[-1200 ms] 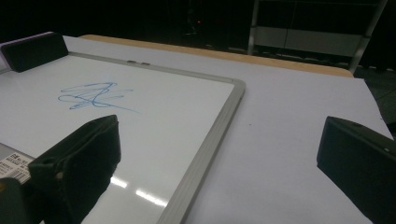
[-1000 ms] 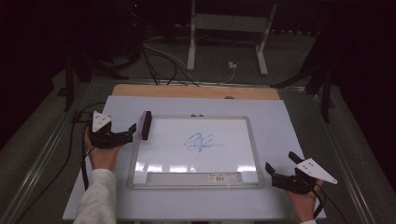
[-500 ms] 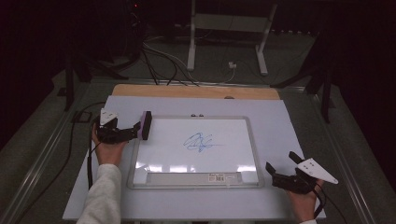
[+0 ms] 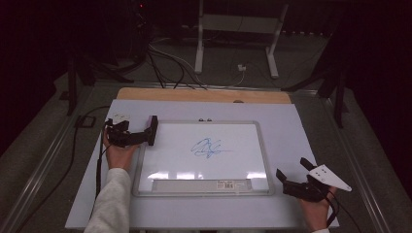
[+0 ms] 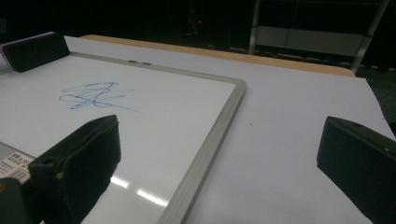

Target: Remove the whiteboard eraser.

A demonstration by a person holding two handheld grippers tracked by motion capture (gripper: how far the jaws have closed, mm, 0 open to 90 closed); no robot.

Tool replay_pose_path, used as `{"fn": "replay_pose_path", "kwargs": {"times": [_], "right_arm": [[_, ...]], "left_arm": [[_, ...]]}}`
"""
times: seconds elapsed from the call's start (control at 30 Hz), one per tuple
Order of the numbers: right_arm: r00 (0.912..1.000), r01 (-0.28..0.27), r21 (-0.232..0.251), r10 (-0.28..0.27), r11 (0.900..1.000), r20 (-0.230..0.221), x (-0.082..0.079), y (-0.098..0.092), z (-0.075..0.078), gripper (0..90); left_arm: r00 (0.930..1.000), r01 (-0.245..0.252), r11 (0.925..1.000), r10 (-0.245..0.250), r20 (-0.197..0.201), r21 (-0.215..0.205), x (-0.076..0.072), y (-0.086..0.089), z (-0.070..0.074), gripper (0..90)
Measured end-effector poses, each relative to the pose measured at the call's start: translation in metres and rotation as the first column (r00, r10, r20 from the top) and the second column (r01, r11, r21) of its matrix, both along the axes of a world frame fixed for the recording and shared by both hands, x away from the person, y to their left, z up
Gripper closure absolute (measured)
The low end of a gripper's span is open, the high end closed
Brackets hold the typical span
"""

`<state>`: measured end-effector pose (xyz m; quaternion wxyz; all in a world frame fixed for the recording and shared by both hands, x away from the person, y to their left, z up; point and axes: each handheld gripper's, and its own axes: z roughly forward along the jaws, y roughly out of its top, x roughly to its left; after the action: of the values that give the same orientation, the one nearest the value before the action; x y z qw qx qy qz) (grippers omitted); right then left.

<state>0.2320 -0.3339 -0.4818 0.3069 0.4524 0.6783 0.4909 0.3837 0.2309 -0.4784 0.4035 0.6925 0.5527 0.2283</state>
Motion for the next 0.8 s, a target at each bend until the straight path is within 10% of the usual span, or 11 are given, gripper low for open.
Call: {"fn": "replay_pose_path", "kwargs": {"times": [0.8], "right_arm": [[1.0, -0.001, -0.005, 0.001, 1.0, -0.007, 0.0, 0.0, -0.001, 0.0]], "left_arm": [[0.9958, 0.007, 0.999, -0.011, -0.091, -0.045, 0.01, 0.001, -0.011, 26.0]]}}
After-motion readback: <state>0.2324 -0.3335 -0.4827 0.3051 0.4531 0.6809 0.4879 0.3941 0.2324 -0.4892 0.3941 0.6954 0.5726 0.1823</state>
